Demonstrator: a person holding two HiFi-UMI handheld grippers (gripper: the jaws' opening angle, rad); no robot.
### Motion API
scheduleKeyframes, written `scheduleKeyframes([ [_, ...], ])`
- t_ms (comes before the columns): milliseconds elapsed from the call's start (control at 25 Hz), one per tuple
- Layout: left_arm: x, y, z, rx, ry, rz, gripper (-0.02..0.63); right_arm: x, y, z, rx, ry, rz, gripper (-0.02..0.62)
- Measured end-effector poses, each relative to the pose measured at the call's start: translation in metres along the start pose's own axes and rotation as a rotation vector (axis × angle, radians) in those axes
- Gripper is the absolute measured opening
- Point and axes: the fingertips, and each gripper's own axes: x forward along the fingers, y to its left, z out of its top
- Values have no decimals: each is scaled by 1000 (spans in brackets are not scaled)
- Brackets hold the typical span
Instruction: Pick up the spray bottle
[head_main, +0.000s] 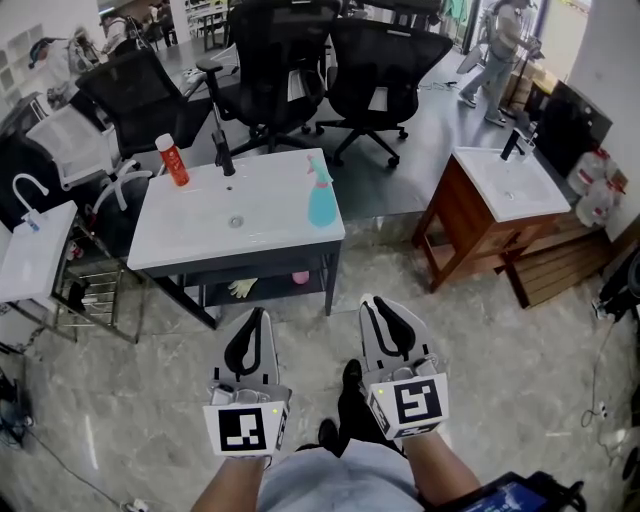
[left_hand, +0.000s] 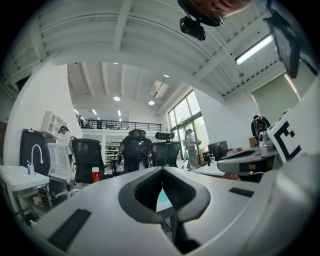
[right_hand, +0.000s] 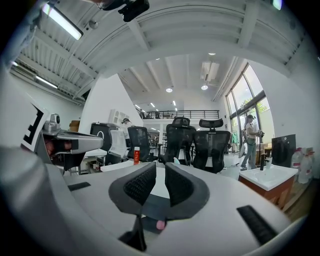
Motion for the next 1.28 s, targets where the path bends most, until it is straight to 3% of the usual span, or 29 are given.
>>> scheduleKeyframes([
  [320,46,4,-18,11,23,-15,18,43,-20,-19,26,15,9,71],
  [800,182,13,-32,15,106,9,18,165,-97,-22,57,58,61,71],
  [1160,268,34,-19,38,88,81,18,254,-133,1,39,15,150,71],
  [1280,286,32,-3,23,33,95,18,272,-136,12,22,-13,185,71],
])
